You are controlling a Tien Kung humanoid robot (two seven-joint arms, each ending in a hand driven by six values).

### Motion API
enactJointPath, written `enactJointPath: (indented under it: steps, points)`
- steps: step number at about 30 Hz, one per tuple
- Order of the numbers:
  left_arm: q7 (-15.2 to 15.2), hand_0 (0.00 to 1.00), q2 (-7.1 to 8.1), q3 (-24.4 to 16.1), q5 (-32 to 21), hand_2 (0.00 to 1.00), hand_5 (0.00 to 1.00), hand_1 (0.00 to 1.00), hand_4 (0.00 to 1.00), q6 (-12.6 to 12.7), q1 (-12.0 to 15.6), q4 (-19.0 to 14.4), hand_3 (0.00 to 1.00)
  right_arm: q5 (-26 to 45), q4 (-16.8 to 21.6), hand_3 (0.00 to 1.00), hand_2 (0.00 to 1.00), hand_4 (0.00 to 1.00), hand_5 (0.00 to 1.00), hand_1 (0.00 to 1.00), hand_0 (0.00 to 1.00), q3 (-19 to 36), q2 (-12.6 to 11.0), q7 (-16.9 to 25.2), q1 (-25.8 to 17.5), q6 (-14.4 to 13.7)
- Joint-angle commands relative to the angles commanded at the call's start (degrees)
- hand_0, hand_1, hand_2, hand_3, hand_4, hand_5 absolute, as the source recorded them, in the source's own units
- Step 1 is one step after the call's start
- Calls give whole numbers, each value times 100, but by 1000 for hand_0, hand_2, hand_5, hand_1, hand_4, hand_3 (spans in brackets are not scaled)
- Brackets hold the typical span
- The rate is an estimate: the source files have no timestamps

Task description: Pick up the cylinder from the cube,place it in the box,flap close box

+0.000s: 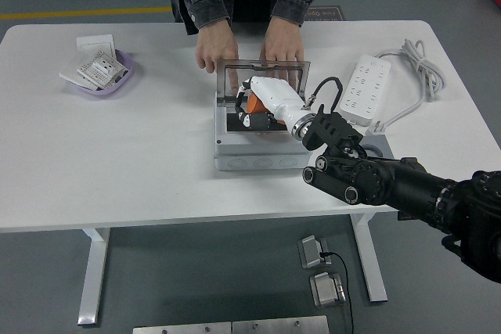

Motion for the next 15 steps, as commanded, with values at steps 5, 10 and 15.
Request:
enactJointPath:
  steps: [5, 10, 15]
  points:
    - [2, 630, 4, -58, 70, 606, 149, 653, 633, 0, -3, -9, 626, -85, -62, 464, 367, 161, 31, 251, 182, 66, 2, 36, -18, 152]
    - [8, 630, 7, 67, -54, 606, 149, 653, 633, -6, 19, 27, 626, -245, -60, 464, 367, 161, 31, 251, 182, 243, -34, 39, -18, 222]
    - [9, 630, 3, 130, -117, 606, 149, 653, 633, -9, 31, 44, 626, -327, -24, 619, 546, 661, 135, 516, 545, 386, -71, 21, -29, 228]
